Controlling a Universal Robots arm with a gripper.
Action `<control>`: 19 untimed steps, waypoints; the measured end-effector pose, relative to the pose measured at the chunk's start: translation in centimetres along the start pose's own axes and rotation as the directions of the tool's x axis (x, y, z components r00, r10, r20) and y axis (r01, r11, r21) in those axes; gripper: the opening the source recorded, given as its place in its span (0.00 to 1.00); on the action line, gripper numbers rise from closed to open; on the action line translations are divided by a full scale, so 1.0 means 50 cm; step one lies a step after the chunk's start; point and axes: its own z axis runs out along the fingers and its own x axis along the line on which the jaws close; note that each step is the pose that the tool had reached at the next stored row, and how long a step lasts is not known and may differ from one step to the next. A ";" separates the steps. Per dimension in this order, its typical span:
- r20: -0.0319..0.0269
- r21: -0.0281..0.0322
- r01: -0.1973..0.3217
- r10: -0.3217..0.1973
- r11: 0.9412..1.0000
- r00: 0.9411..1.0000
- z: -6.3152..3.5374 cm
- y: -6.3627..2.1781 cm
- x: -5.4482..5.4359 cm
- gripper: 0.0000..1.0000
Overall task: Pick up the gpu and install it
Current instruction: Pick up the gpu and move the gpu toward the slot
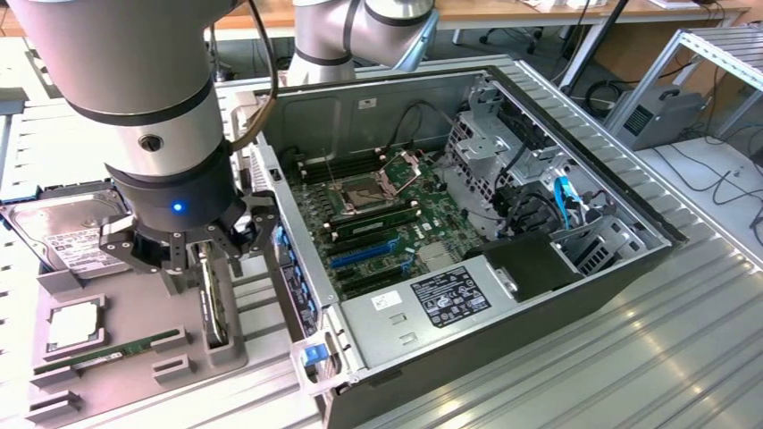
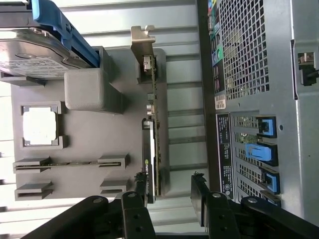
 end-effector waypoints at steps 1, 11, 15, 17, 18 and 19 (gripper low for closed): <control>0.000 0.000 0.000 0.000 1.000 1.000 0.000 0.000 0.000 0.48; 0.000 0.000 0.000 0.000 1.000 1.000 0.006 0.000 0.002 0.48; 0.000 0.000 0.000 0.000 1.000 1.000 0.008 0.000 0.002 0.48; 0.000 0.000 0.000 0.000 1.000 1.000 0.010 -0.001 0.002 0.48; 0.000 0.000 0.000 0.000 1.000 1.000 0.010 -0.001 0.002 0.48; 0.000 0.000 0.000 0.000 1.000 1.000 0.011 -0.001 0.002 0.48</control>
